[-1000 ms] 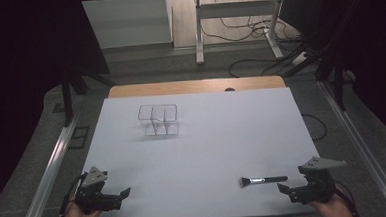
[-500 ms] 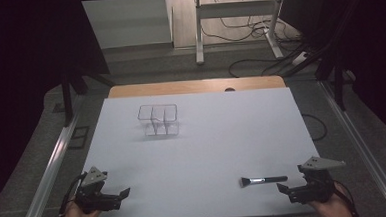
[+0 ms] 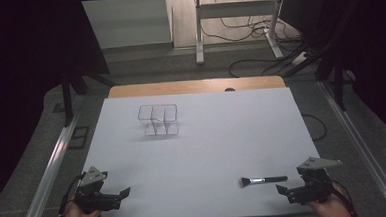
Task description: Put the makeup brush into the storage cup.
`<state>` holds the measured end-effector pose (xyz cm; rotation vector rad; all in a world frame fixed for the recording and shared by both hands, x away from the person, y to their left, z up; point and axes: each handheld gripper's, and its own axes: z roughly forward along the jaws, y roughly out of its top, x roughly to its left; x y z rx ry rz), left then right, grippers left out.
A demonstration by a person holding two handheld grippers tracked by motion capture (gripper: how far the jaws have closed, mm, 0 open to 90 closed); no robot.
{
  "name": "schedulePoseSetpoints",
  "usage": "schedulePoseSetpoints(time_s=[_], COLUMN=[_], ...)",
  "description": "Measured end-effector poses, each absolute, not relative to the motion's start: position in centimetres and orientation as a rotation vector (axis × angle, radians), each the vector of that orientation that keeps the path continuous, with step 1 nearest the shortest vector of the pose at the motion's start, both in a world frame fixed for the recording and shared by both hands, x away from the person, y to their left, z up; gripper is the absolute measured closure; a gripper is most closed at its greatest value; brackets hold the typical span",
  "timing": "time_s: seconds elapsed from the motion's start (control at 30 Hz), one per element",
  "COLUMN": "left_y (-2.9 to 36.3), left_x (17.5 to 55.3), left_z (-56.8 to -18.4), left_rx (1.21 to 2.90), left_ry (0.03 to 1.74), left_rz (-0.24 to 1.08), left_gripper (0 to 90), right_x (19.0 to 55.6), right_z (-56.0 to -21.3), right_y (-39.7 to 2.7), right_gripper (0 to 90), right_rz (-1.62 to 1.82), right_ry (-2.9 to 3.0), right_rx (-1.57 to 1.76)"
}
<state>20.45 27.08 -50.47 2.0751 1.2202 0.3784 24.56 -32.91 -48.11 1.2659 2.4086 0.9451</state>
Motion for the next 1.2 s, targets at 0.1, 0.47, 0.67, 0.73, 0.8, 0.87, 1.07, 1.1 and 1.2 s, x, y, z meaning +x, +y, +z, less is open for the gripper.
schedulePoseSetpoints(time_s=[0.1,0.47,0.67,0.73,0.8,0.87,1.07,1.1,1.2], left_y=[27.0,26.9,26.8,26.8,26.8,26.8,26.7,26.7,26.7], left_x=[20.4,20.5,20.5,20.5,20.5,20.5,20.5,20.5,20.5], left_z=[-50.5,-50.5,-50.5,-50.6,-50.6,-50.6,-50.6,-50.6,-50.6], left_rx=[2.086,2.106,2.112,2.116,2.117,2.118,2.122,2.122,2.127], left_ry=[1.217,1.216,1.218,1.215,1.214,1.212,1.215,1.216,1.216], left_rz=[0.382,0.397,0.402,0.403,0.403,0.404,0.405,0.405,0.407], left_gripper=[0.1,0.0,0.0,0.0,0.0,0.0,0.0,0.0,0.0], right_x=[24.7,25.1,25.3,25.3,25.4,25.4,25.9,26.0,26.3], right_z=[-48.2,-47.8,-47.7,-47.7,-47.7,-47.6,-47.7,-47.7,-47.6], right_y=[-32.9,-32.3,-32.2,-32.0,-31.9,-31.7,-31.0,-30.9,-30.6], right_gripper=[0.0,0.0,0.0,0.0,0.0,0.0,0.0,0.0,0.0], right_rz=[0.931,0.894,0.87,0.855,0.844,0.837,0.795,0.79,0.781], right_ry=[2.416,2.409,2.422,2.43,2.439,2.447,2.481,2.485,2.495], right_rx=[1.28,1.274,1.268,1.264,1.258,1.253,1.225,1.221,1.215])
